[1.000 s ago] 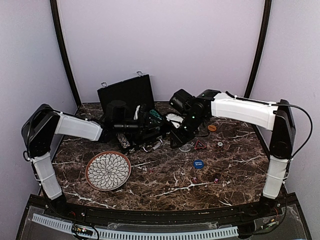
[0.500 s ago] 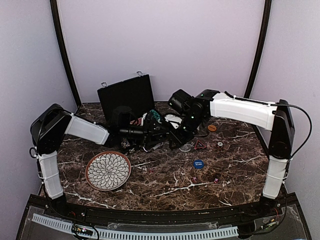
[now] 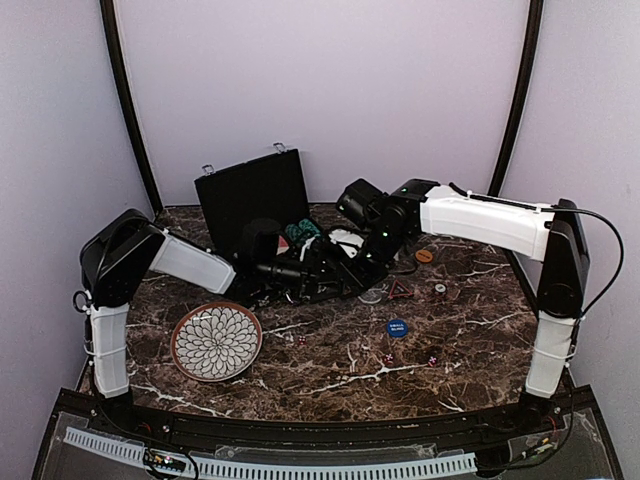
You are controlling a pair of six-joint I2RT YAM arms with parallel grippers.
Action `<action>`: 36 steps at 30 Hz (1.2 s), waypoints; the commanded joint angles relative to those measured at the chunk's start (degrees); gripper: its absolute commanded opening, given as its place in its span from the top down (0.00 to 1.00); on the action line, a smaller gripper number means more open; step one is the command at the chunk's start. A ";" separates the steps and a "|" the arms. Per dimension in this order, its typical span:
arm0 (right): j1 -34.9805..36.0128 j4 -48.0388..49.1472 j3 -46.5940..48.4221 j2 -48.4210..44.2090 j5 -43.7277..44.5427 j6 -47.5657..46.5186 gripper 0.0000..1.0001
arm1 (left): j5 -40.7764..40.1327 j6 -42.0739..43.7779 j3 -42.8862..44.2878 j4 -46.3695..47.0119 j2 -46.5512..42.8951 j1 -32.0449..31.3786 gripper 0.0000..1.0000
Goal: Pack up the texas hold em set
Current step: Pass from the right arm to the left
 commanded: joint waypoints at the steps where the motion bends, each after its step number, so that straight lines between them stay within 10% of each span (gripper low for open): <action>1: 0.41 0.83 1.09 -0.49 0.38 -0.28 0.83 | 3.24 -0.14 1.83 1.38 0.31 -0.52 0.46; 14: 0.41 0.63 0.45 0.05 2.02 -0.06 0.80 | 5.49 -3.75 3.39 5.40 2.58 -1.15 0.89; 26: -1.33 4.53 -3.13 -6.04 0.52 1.31 0.13 | 5.40 -1.28 1.07 4.46 -0.50 2.70 1.00; 36: -5.21 7.95 -8.14 -11.76 -1.57 1.70 0.09 | -5.95 36.17 6.36 -35.51 -11.55 11.15 1.00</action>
